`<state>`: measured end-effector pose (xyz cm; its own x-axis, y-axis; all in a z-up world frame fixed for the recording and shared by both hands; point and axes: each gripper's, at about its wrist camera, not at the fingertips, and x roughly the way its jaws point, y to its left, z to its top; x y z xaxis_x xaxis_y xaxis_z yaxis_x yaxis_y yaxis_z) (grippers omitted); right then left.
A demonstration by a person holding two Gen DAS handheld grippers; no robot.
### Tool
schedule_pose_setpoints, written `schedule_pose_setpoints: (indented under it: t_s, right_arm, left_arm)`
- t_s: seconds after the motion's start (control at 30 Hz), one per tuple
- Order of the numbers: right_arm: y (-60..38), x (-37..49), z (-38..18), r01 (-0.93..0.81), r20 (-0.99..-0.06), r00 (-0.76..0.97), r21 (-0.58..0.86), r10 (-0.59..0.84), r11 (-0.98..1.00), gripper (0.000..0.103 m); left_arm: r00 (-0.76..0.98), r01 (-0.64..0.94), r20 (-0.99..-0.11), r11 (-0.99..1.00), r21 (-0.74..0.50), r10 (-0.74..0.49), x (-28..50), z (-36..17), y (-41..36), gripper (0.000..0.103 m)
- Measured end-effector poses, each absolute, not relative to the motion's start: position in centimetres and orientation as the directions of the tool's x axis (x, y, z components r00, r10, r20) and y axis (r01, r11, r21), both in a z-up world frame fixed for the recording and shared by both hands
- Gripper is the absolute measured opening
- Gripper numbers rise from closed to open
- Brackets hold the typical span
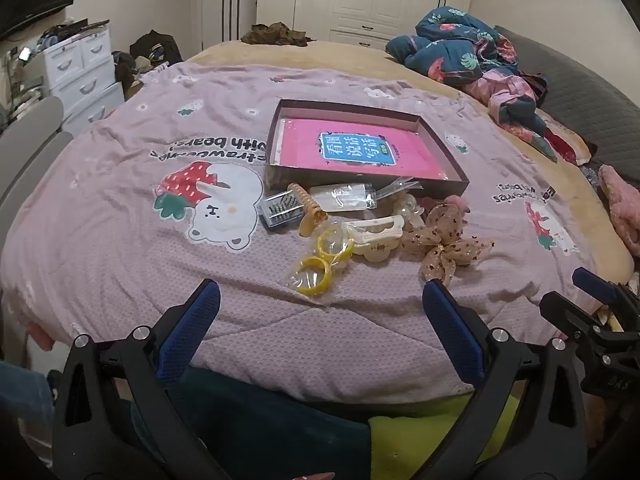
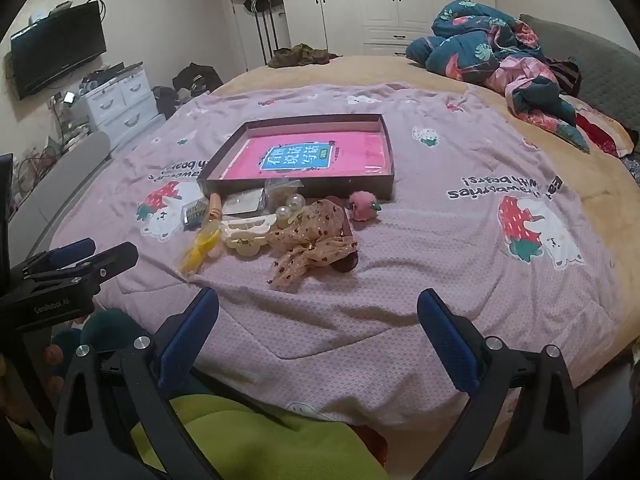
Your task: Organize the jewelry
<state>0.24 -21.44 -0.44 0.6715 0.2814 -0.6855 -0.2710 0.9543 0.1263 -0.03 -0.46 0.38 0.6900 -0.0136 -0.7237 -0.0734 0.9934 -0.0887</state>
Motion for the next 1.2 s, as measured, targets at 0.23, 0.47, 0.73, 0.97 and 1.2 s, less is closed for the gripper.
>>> schedule_pose_setpoints:
  t_s: [0.23,0.47,0.73,0.97,1.2]
  right_arm:
    - [-21.42,0.13,-0.34,-0.275,-0.684,0.673,0.123,0.282,0.954,0.099]
    - [-21.47,0.01,-0.29,-0.276,-0.685,0.672,0.121,0.282,0.953,0.099]
    - [-21.41,0.0,-0.29,-0.271,-0.684,0.673,0.124,0.28,0.954,0.099]
    - [-21.44,-0.03,-0.35,-0.273,-0.681,0.677,0.122,0.281,0.954,0.099]
    - [-21.5,-0.06,-0.29,-0.274,-0.679,0.678,0.123,0.282,0.954,0.099]
  left_arm:
    - [0.694,-0.074,-0.719,0.993,-0.093,-0.015,-0.2,0.31,-0.31,0.095]
    - [0.696,-0.076,-0.718,0.993,-0.093,-0.014,-0.19,0.31,-0.23,0.095]
    - [0.698,-0.077,-0.716,0.993,-0.092,-0.012,-0.2,0.47,-0.28,0.095]
    - [0.697,-0.079,-0.717,0.993,-0.093,-0.011,-0.24,0.7,-0.14,0.095]
    - [0.697,-0.08,-0.717,0.993,-0.092,-0.011,-0.21,0.94,-0.14,0.095]
